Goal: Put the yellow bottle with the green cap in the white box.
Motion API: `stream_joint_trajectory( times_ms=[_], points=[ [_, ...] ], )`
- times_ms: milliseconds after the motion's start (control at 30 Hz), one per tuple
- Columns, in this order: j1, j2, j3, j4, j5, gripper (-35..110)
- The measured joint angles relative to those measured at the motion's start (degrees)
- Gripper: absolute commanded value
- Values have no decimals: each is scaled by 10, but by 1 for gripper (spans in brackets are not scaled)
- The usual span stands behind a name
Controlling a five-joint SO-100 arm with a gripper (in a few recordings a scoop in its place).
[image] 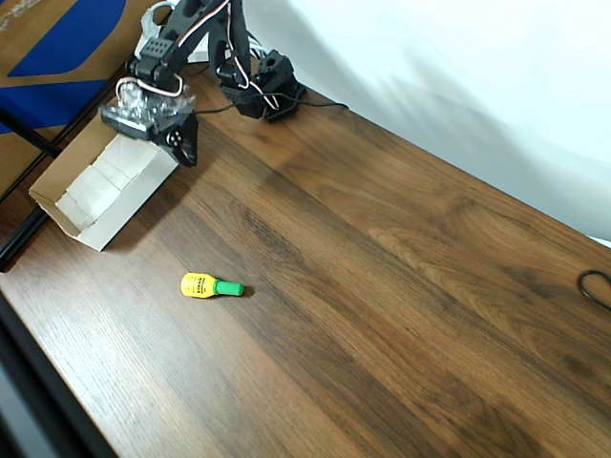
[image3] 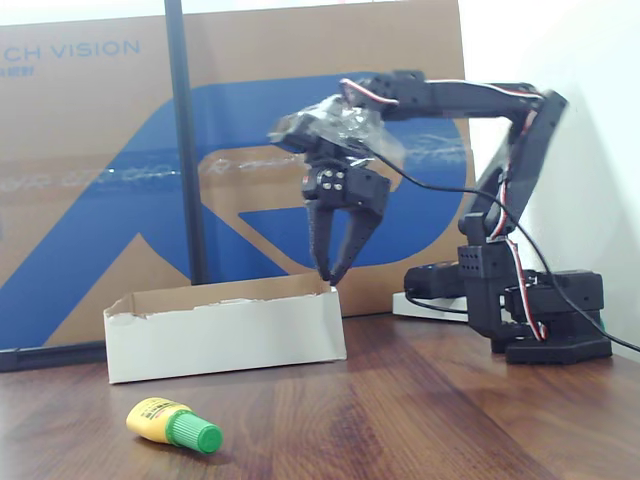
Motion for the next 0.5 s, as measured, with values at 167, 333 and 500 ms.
stream_joint_trajectory(
  times_ms=[167,333,500],
  points=[
    [2,-100,-83,0,11,0],
    [-5,-214,-180,-4,18,0],
    [-34,-299,-253,-5,19,0]
  ],
)
